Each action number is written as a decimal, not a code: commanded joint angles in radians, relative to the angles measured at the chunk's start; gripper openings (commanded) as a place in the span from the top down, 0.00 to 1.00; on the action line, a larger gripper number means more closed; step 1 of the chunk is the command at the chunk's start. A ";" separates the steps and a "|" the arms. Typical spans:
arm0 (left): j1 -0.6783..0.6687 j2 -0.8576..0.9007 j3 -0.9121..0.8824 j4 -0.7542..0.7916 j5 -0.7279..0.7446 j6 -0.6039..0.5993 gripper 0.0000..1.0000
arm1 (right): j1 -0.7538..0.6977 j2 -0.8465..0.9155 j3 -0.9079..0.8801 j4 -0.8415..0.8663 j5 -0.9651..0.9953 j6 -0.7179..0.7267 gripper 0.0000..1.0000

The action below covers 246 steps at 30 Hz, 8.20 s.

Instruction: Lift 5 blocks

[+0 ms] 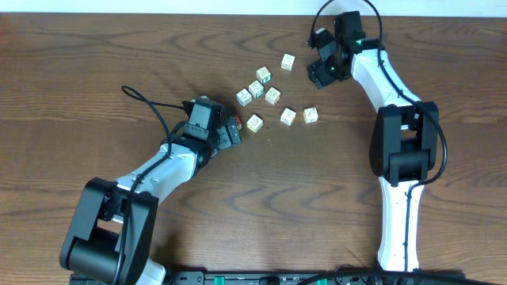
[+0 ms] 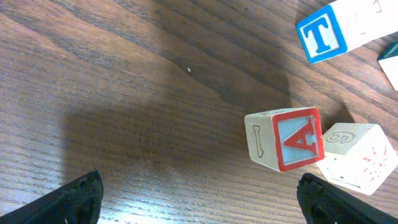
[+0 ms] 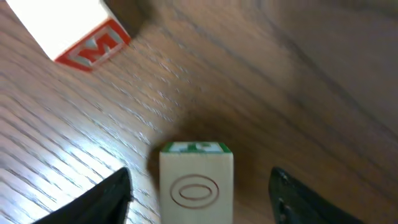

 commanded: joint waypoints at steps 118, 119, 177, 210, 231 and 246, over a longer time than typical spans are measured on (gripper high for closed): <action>-0.169 -0.193 0.153 -0.349 -0.159 0.121 0.90 | 0.417 -0.990 -1.279 0.098 0.053 0.798 0.66; -0.169 -0.193 0.153 -0.349 -0.159 0.121 0.90 | 0.417 -0.990 -1.279 0.085 0.053 0.805 0.67; -0.429 -0.193 0.014 -0.413 -0.131 -0.245 0.92 | 0.095 -0.438 -0.637 0.115 0.056 0.473 0.21; -0.639 -0.068 -0.013 -0.187 -0.070 -0.364 0.60 | 0.090 -0.632 -0.626 -0.143 0.076 0.459 0.99; -0.371 -0.224 0.040 -0.310 -0.082 -0.141 0.18 | 0.116 -0.791 -0.769 -0.433 0.057 0.520 0.99; -0.027 -0.213 0.050 -0.264 0.048 0.077 0.18 | 0.198 -0.794 -1.083 -0.117 -0.075 0.571 0.98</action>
